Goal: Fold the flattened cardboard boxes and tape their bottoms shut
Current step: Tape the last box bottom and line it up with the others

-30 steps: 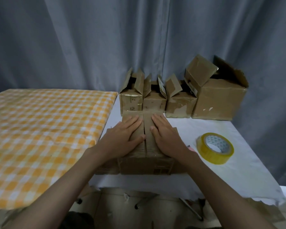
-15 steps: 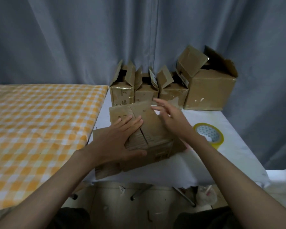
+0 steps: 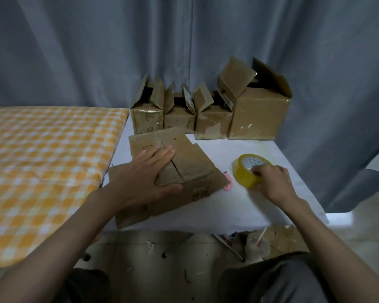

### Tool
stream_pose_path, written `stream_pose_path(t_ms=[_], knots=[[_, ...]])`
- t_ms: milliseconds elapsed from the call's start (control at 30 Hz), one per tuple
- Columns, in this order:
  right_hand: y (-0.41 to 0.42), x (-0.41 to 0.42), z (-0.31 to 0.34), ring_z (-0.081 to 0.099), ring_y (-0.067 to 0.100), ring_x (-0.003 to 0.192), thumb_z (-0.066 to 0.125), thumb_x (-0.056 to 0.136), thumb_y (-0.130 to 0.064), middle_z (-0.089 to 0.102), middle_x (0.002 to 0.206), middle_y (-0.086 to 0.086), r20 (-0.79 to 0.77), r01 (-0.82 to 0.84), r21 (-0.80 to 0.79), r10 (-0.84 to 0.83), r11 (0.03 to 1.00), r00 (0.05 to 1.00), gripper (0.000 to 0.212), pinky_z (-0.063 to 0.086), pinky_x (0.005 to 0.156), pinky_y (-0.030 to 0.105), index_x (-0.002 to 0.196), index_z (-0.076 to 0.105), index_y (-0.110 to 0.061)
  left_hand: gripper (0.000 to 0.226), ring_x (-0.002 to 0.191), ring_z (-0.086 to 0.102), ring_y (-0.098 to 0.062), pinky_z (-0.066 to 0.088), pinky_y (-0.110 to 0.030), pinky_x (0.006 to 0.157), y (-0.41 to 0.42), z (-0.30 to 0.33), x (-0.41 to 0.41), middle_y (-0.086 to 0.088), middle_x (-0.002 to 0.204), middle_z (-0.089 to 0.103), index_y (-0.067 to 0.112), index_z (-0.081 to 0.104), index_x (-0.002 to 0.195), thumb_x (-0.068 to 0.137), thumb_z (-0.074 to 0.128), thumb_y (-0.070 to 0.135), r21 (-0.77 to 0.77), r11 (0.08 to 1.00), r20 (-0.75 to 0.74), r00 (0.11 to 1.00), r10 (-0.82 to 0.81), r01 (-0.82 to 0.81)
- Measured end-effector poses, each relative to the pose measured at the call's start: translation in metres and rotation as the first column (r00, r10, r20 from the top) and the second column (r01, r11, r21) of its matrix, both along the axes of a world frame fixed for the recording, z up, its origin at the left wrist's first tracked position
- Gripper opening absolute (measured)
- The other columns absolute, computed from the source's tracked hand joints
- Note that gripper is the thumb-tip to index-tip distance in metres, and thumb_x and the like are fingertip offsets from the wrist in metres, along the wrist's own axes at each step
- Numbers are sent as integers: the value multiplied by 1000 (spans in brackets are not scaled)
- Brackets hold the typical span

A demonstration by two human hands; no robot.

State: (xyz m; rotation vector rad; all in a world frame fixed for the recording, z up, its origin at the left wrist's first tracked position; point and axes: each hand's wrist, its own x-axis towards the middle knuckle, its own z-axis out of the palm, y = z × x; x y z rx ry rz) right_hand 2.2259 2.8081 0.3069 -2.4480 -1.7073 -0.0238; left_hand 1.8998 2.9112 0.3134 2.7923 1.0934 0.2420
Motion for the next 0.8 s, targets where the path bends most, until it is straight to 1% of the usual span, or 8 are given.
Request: stream_pose_path(t_ms=[133, 267, 367, 433, 500, 567, 700, 800], knots=[[16, -36, 27, 57, 32, 103, 68, 85, -7, 56, 97, -1, -276, 112, 374, -5, 921, 961, 27, 27, 84, 32, 108, 58, -17, 112, 151, -11, -6, -7, -34, 122, 0, -1, 0, 18, 163, -9, 31, -2, 159, 69, 10, 98, -4, 1000, 8, 1000, 4, -4], [45, -104, 48, 52, 26, 113, 66, 89, -10, 56, 114, 1, -433, 59, 603, 265, 796, 861, 37, 39, 101, 51, 123, 55, -15, 114, 151, -11, -6, -7, -34, 122, 1, -1, 1, 17, 164, -7, 31, -1, 159, 68, 10, 98, -6, 1000, 17, 1000, 3, -2], [61, -145, 46, 47, 26, 117, 60, 91, -6, 53, 125, 11, -448, 12, 648, 369, 761, 815, 40, 39, 100, 45, 130, 52, -8, 109, 151, -7, -4, -5, -32, 122, -2, 3, 2, 18, 164, -2, 31, 6, 159, 71, 9, 95, -61, 998, 67, 997, 26, -21], [68, -158, 38, 48, 27, 113, 55, 91, -8, 54, 122, 15, -444, -15, 671, 418, 741, 793, 38, 39, 94, 38, 129, 52, -3, 99, 150, 8, -4, 6, -33, 124, -4, 10, 4, 16, 163, 17, 31, 23, 157, 79, 9, 90, -168, 984, 210, 974, 87, -52], [71, -160, 29, 49, 27, 112, 49, 90, -15, 55, 121, 16, -460, -24, 665, 433, 747, 775, 42, 38, 91, 34, 129, 53, -1, 67, 139, 34, -5, 24, -32, 118, -2, 16, 8, 9, 151, 45, 29, 45, 145, 96, 23, 69, -220, 972, 384, 909, 161, -79], [72, -158, 22, 48, 26, 111, 48, 91, -16, 55, 121, 15, -460, -28, 658, 432, 752, 776, 41, 37, 92, 34, 129, 52, -2, 35, 118, 49, -5, 39, -35, 107, 4, 23, 14, 4, 132, 59, 26, 55, 131, 104, 40, 43, -172, 978, 529, 827, 190, -115], [72, -155, 17, 42, 15, 103, 56, 95, -2, 55, 116, 11, -404, -68, 691, 462, 720, 790, 30, 32, 84, 28, 125, 53, -4, 38, 122, 49, -10, 43, -36, 104, 22, 37, 26, 1, 138, 51, 18, 48, 140, 103, 49, 23, -58, 985, 685, 710, 159, -165], [74, -153, 14, 41, 12, 103, 55, 98, -5, 53, 115, 4, -375, -96, 707, 486, 701, 789, 26, 30, 81, 17, 123, 54, -5, 47, 134, 41, -10, 30, -17, 110, 33, 49, 31, 1, 148, 44, 18, 40, 150, 103, 46, 15, 46, 992, 650, 758, 59, -117]])
